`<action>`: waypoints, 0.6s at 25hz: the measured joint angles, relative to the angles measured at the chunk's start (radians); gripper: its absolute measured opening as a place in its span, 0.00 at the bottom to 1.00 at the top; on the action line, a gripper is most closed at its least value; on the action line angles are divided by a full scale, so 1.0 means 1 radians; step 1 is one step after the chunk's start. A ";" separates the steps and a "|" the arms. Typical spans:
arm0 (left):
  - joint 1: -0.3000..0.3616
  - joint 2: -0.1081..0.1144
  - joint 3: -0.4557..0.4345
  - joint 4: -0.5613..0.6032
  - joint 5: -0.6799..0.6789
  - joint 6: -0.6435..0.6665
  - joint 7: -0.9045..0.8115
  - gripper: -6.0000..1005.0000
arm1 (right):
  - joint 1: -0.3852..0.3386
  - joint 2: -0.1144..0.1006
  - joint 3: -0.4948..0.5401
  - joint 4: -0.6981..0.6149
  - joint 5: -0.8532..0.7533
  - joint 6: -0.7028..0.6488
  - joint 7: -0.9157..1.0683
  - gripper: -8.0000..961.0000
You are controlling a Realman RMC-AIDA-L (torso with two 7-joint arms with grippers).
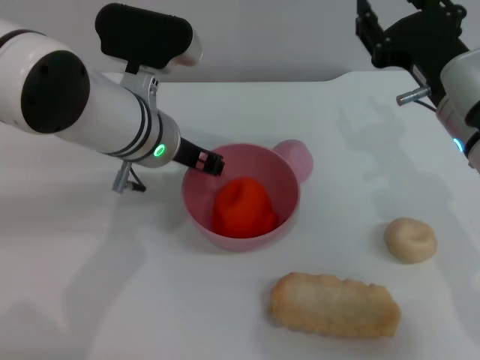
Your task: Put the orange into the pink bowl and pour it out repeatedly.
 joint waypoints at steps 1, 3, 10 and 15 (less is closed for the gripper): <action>0.000 0.001 -0.005 0.007 0.012 0.011 0.001 0.23 | 0.000 -0.001 0.007 -0.006 0.000 0.022 0.003 0.60; 0.001 0.002 -0.013 0.016 0.025 0.022 0.002 0.28 | 0.000 -0.001 0.015 -0.013 0.000 0.038 0.008 0.62; 0.106 0.004 -0.102 0.198 0.268 0.285 -0.006 0.47 | -0.035 0.001 0.068 -0.014 0.003 0.009 0.036 0.82; 0.251 0.004 -0.105 0.235 0.355 0.657 0.000 0.66 | -0.046 0.001 0.084 0.058 0.011 -0.110 0.097 0.86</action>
